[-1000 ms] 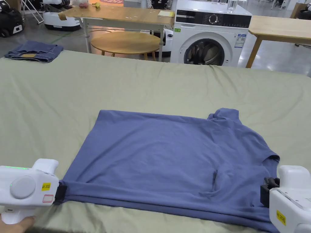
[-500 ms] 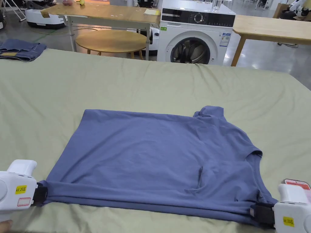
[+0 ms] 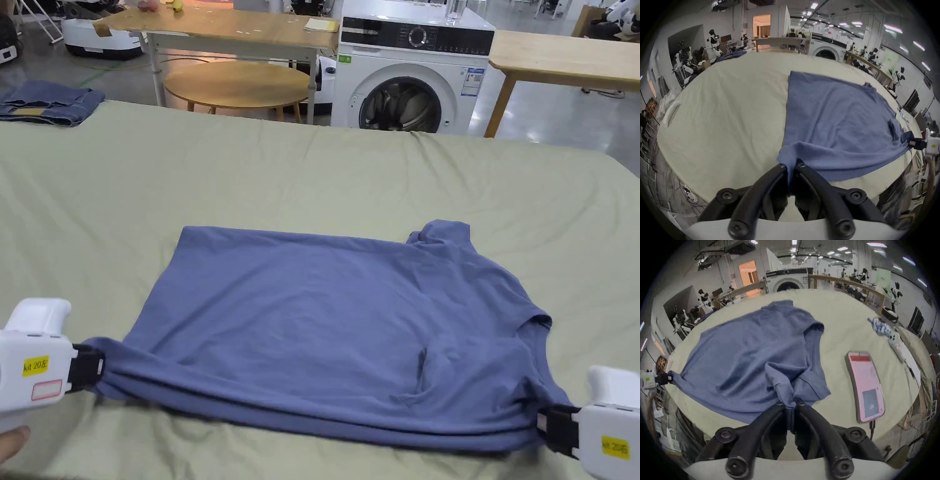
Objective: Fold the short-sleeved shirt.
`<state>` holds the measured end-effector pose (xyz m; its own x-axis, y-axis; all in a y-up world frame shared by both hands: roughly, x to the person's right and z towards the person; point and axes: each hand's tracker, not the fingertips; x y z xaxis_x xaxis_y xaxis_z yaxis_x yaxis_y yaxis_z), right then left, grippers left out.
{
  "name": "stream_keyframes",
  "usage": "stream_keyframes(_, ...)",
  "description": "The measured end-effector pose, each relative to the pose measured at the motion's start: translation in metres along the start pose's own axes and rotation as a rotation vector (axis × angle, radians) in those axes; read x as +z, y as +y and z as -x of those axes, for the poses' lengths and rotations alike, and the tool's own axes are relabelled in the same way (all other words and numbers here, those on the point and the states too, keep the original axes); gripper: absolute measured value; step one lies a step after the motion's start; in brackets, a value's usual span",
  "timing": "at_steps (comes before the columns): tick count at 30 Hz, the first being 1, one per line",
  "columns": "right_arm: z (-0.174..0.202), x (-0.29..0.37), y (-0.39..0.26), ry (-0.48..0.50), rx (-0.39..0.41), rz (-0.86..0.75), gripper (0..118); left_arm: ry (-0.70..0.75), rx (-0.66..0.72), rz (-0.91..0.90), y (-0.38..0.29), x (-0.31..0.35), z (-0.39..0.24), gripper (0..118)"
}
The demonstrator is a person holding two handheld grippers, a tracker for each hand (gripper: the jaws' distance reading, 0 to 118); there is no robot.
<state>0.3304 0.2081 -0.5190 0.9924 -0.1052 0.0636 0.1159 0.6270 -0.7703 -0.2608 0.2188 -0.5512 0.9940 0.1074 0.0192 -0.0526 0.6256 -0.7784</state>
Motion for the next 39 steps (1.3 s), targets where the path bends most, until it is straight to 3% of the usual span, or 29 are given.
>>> stream_keyframes(9,0.012,-0.015,0.083,-0.022,0.036,-0.086,4,-0.004,-0.005,-0.093,0.085,-0.021,-0.004,0)
stream_keyframes(16,0.015,-0.073,0.137,-0.032,0.003,-0.061,4,0.025,-0.019,-0.054,0.138,-0.079,-0.002,0)
stream_keyframes(28,0.022,-0.149,0.165,-0.07,0.047,0.033,7,0.04,0.012,0.05,0.14,-0.147,-0.003,0)
stream_keyframes(29,0.023,-0.148,0.163,-0.072,0.052,0.029,9,0.034,0.019,0.05,0.139,-0.144,-0.004,4)
stream_keyframes(30,0.024,-0.144,0.16,-0.076,0.058,0.006,14,0.008,0.027,0.043,0.137,-0.141,-0.004,16)
stream_keyframes(33,0.028,-0.126,0.155,-0.054,0.05,-0.104,46,-0.058,0.052,0.007,0.133,-0.126,-0.007,42)
stream_keyframes(34,0.032,-0.115,0.151,-0.049,0.044,-0.153,50,-0.069,0.054,-0.027,0.131,-0.116,-0.011,46)
stream_keyframes(39,0.052,-0.07,0.129,-0.037,0.081,-0.323,56,-0.124,0.047,-0.239,0.116,-0.067,-0.028,46)
